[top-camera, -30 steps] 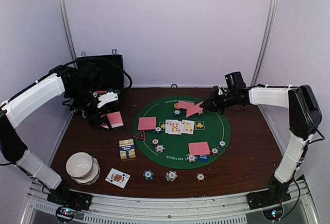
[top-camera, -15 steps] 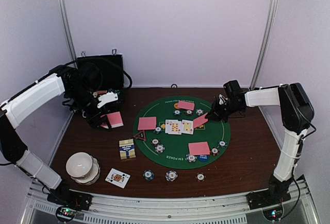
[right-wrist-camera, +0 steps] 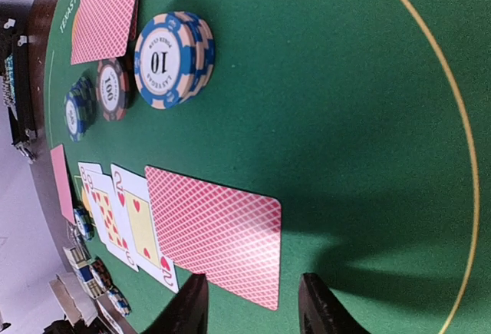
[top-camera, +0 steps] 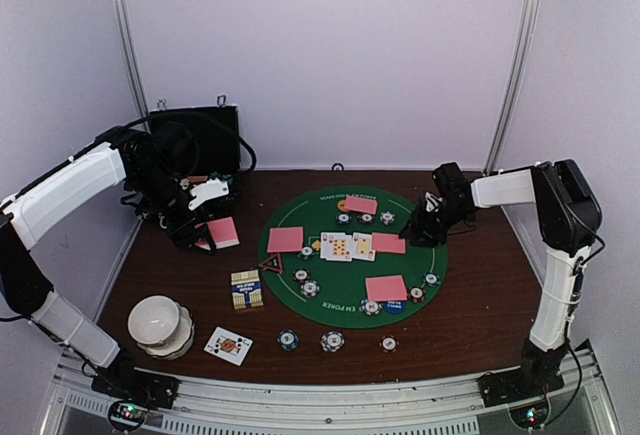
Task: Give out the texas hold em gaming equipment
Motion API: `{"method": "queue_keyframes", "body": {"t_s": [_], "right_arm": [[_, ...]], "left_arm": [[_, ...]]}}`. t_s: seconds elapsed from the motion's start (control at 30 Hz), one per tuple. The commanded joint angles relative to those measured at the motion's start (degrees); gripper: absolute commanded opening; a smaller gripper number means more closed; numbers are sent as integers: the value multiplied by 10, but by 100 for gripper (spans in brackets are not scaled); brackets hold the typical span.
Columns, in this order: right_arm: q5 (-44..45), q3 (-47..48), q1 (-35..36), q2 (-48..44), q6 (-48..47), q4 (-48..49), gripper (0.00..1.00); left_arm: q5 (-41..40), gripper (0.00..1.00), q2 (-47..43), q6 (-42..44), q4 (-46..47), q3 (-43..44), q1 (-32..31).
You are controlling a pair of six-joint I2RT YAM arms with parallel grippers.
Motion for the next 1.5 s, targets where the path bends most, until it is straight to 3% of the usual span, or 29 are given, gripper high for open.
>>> {"method": "queue_keyframes", "body": {"t_s": [0.0,0.13,0.23,0.37,0.43,0.57,0.63,0.77,1.03,1.47], "right_arm": [[41,15,-2,-49,-3,-23,48],[51,4,18,-110,43,-3,66],[70,-2,58,-157,110,27,74],[93,-58,117,-226,303,175,79],[126,-73,158,-241,354,261,79],[145,25,230,-196,350,192,84],[141,22,257,-172,376,246,85],[73,40,301,-92,406,388,86],[-23,148,361,25,421,457,85],[-83,218,393,85,420,422,75]], "left_arm": [[13,0,-8,5,5,17,3],[15,0,-7,6,6,18,3],[17,0,-5,6,5,18,3],[20,0,-3,4,6,18,3],[22,0,-3,4,6,18,3],[29,0,2,4,6,22,2],[35,0,6,2,6,24,2],[50,0,7,1,5,26,1],[51,0,8,3,7,31,-3],[55,0,20,6,13,38,-8]]}}
